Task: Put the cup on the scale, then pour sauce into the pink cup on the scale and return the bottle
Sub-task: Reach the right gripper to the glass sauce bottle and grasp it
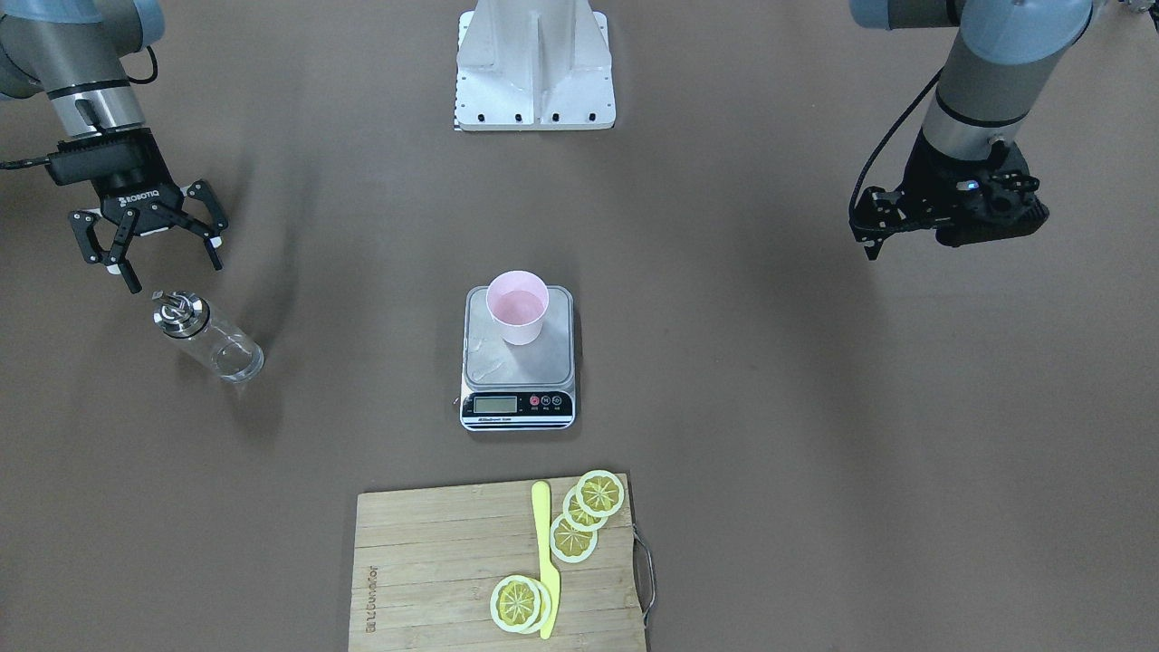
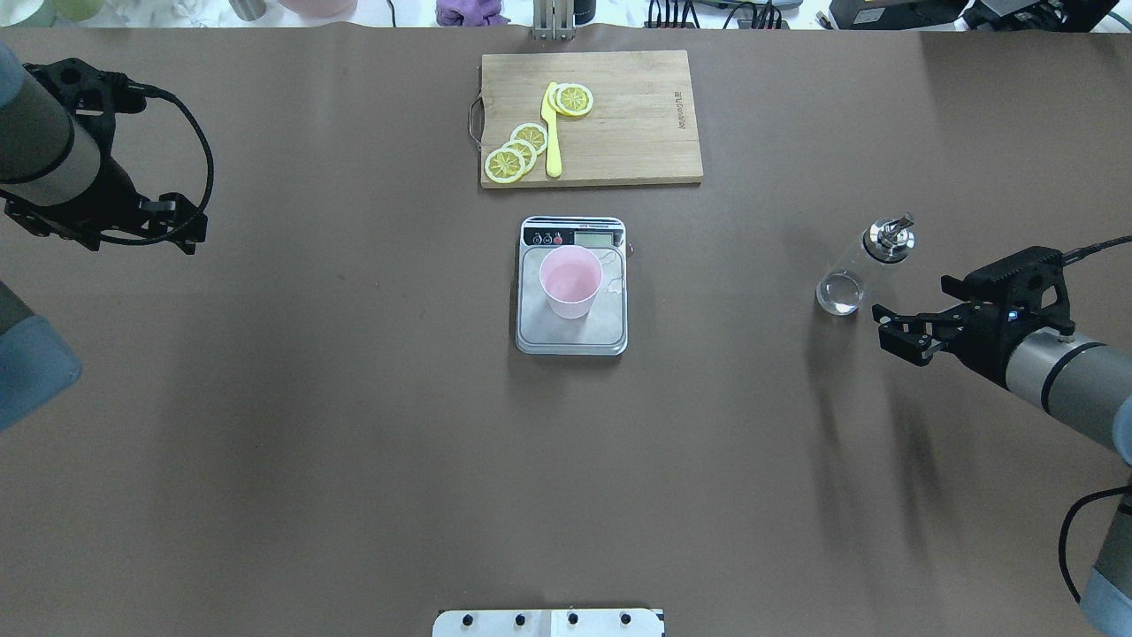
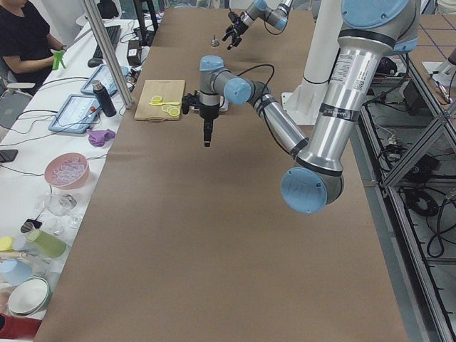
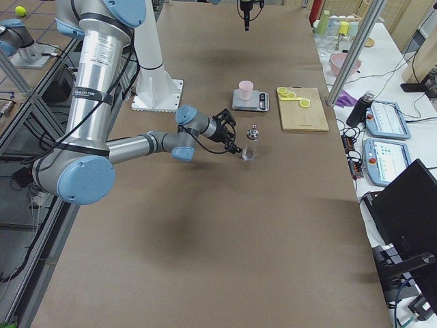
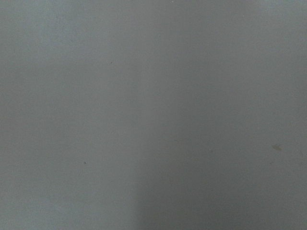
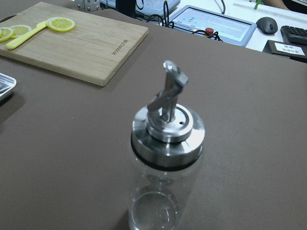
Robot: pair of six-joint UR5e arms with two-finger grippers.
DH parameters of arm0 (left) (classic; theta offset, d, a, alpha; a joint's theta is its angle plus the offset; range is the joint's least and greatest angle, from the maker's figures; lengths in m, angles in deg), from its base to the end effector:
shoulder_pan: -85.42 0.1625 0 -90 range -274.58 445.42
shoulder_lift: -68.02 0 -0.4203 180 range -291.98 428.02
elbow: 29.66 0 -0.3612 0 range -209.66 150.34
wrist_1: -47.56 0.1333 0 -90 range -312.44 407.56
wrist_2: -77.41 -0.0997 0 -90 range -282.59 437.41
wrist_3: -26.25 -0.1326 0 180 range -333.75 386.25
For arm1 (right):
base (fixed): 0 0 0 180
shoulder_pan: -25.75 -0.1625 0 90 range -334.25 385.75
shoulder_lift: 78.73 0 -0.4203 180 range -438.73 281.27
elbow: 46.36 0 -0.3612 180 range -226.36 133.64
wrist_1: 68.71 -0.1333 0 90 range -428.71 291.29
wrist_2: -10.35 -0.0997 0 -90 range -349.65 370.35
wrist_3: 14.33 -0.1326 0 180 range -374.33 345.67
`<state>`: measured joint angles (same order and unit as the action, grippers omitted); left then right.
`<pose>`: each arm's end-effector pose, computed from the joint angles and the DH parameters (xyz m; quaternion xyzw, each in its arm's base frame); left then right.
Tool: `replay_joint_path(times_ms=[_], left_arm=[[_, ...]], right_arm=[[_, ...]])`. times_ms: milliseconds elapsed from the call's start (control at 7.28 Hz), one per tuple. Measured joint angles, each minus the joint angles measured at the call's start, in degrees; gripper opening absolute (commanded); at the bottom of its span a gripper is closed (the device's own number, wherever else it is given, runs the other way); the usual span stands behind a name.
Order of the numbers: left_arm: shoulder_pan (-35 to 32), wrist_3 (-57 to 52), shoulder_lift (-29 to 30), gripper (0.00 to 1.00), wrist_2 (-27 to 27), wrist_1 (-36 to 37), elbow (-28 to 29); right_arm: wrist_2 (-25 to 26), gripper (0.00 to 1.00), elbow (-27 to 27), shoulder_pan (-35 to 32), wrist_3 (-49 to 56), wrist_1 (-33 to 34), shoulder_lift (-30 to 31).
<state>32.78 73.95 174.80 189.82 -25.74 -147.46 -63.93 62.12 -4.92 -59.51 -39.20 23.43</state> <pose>0.2522 -0.4668 0.3731 0.0467 0.2987 -0.0392 0.9524 -0.2810 -0.3634 0.4922 0.4241 -0.3614 -0.0271 0.8299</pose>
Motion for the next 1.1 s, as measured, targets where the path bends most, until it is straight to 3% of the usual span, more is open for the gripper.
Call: replay_joint_path(times_ms=[687,1099], left_arm=[[0.2,0.3,0.2,0.99,0.1,0.0,0.2],[0.2,0.4,0.4,0.99,0.2,0.0,0.3]], right_arm=[[3.4,0.98,-8.8,0.8,0.0,-5.9,-6.1],[3.5,0.97,-10.1,0.8,0.1,-6.5,-7.5]])
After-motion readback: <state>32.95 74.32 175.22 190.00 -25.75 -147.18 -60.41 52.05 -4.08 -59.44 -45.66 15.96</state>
